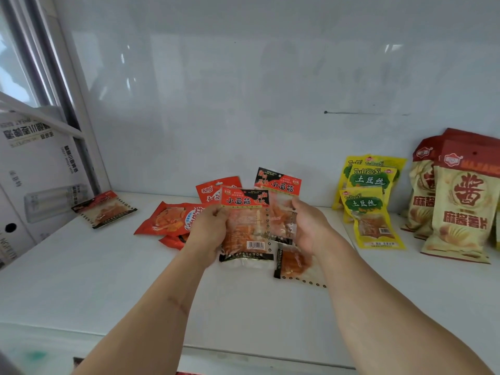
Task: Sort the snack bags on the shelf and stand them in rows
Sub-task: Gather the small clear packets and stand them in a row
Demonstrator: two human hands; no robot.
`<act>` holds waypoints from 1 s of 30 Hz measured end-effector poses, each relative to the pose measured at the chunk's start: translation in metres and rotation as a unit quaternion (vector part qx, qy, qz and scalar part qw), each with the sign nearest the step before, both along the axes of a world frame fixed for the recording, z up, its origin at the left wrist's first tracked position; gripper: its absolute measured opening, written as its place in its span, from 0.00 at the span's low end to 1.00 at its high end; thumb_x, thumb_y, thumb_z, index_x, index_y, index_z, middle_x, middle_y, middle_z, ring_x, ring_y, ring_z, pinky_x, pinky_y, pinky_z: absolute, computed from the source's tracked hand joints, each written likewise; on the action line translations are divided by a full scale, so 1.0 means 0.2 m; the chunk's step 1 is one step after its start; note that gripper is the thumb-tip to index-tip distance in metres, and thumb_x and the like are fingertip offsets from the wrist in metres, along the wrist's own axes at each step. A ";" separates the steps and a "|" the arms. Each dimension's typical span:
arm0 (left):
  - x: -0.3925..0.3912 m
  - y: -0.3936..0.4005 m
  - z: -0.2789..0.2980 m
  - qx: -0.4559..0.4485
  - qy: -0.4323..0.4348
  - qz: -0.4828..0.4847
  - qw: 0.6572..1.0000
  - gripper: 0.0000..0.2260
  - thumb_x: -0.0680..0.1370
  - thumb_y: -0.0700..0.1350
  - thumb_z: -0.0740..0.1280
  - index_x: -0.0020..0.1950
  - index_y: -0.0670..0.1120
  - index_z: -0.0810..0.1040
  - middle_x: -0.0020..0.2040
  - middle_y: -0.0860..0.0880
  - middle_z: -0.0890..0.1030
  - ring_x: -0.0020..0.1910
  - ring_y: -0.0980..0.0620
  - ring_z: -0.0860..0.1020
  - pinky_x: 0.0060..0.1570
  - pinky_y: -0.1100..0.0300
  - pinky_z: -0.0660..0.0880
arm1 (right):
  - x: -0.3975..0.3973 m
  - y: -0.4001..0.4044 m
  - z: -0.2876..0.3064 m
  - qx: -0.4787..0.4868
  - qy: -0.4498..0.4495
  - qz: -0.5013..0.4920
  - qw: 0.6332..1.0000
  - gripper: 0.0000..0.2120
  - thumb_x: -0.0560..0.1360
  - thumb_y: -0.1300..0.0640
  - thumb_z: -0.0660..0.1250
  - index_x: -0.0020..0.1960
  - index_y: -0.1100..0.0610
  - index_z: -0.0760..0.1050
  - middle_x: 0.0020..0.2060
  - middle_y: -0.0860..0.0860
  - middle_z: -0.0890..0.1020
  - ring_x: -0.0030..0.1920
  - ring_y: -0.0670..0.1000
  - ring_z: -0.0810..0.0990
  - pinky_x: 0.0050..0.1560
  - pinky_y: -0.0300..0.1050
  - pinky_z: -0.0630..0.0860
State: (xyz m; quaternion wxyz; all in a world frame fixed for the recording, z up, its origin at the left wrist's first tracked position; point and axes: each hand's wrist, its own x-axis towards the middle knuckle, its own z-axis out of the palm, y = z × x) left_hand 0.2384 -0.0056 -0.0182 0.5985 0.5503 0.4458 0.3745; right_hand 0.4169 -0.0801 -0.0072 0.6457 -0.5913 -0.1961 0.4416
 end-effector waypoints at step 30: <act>0.62 0.07 0.06 0.007 -0.029 0.007 1.000 0.06 0.84 0.43 0.60 0.55 0.47 0.76 0.50 0.45 0.85 0.47 0.44 0.85 0.47 0.42 0.83 | 0.78 0.18 -0.14 0.036 -0.169 -0.089 0.981 0.06 0.78 0.57 0.69 0.55 0.53 0.79 0.52 0.52 0.84 0.52 0.53 0.83 0.58 0.53 0.79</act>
